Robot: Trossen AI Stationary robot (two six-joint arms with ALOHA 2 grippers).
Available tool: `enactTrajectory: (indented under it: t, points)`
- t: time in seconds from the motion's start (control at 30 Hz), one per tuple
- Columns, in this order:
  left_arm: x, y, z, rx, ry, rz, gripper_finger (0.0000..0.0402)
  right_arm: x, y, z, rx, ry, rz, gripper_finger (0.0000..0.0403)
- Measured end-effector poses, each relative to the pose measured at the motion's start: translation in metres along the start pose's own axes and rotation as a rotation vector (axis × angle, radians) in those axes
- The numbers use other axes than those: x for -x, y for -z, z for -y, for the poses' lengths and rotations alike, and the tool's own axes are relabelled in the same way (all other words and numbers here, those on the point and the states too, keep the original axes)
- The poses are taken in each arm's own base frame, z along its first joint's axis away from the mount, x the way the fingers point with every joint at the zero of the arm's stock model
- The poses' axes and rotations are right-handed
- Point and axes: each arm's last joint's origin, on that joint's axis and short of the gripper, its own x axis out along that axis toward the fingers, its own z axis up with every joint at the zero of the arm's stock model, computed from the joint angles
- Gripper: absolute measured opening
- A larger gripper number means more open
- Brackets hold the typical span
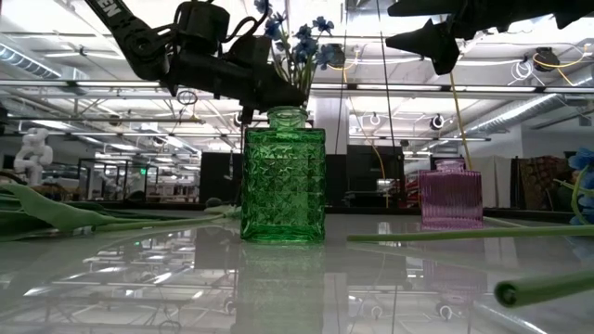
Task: Sort flowers into vase by color
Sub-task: Put the top blue flowers into the transparent vase
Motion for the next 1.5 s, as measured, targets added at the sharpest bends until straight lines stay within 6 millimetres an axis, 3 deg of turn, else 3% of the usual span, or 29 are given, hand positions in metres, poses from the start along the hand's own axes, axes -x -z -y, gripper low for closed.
enactTrajectory:
  t: [0.23,0.5,0.63,0.87,1.27,1.5]
  points:
    - [0.001,0.003,-0.005,0.010,-0.006,-0.042,0.0074,0.000,0.001,0.000,0.000,0.003,-0.011,0.0247]
    - [0.004,0.010,-0.013,0.024,-0.027,-0.135,0.0174,0.000,0.003,0.002,0.008,0.039,-0.026,0.0247]
    - [0.012,0.012,-0.018,0.017,-0.050,-0.227,0.0203,0.000,0.004,0.002,0.011,0.042,-0.035,0.0247]
    - [0.025,0.005,-0.021,0.030,-0.077,-0.278,0.0207,0.000,0.005,0.002,0.013,0.044,-0.041,0.0247]
    - [0.026,0.003,-0.013,0.007,-0.046,-0.275,0.0207,0.000,0.006,0.003,0.005,0.047,-0.048,0.0247]
    - [0.037,0.000,-0.010,0.007,-0.039,-0.334,0.0207,0.001,0.009,0.004,0.002,0.059,-0.086,0.0247]
